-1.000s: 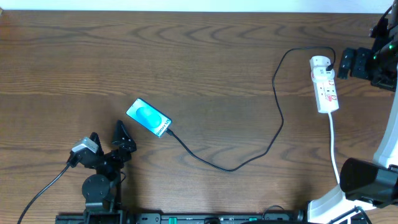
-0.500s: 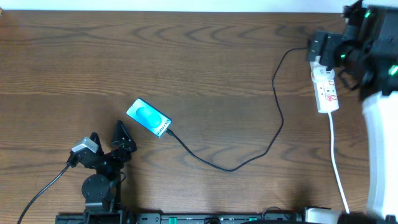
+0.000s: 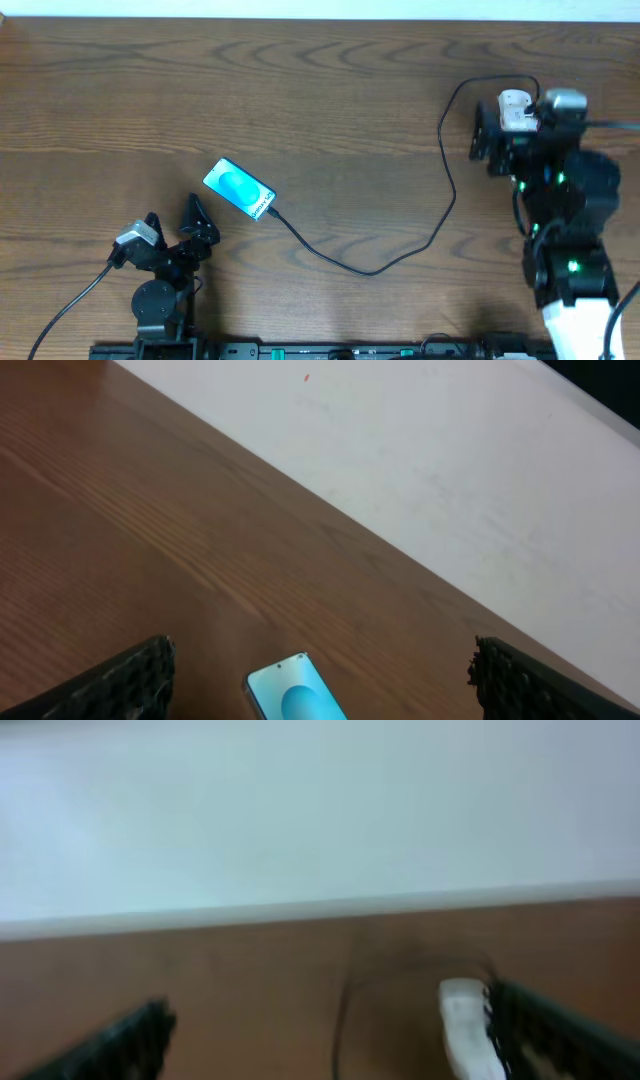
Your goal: Plug charger to phone and switch on socket
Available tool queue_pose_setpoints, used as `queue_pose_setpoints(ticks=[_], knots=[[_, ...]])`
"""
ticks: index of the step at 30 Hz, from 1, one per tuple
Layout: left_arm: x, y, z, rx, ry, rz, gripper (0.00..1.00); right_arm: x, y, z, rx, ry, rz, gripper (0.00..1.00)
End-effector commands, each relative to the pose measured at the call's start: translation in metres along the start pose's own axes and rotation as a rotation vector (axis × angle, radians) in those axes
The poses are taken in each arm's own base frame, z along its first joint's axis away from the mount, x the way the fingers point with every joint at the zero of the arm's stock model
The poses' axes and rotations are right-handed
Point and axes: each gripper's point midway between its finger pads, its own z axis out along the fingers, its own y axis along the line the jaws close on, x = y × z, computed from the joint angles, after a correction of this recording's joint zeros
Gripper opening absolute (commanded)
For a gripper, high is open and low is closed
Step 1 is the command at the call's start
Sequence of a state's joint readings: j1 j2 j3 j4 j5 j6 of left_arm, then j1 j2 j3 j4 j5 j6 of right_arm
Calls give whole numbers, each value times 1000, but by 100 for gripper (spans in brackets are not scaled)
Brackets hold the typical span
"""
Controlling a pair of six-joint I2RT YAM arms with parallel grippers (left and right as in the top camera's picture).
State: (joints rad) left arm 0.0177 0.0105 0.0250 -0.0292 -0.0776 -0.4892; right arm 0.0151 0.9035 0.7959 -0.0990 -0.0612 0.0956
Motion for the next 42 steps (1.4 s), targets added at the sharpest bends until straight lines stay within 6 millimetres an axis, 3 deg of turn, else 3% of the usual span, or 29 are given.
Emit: queue_pose_setpoints(ticks=[1,14,20,27,42], knots=[[14,12,1,-39,37,25,95,24,-8,-24,38,-104,-8,99],[14,12,1,-39,37,25,95,95,-14,-75,31,-406,-8,99],[14,12,1,-39,37,25,95,120,-16,-72,39,-309,-8,99],[14,12,1,-39,37,25,95,171,-21,-66,58,-105,-12,99],[14,12,1,-39,37,25,95,164,-18,-69,42,-137,-14,99]])
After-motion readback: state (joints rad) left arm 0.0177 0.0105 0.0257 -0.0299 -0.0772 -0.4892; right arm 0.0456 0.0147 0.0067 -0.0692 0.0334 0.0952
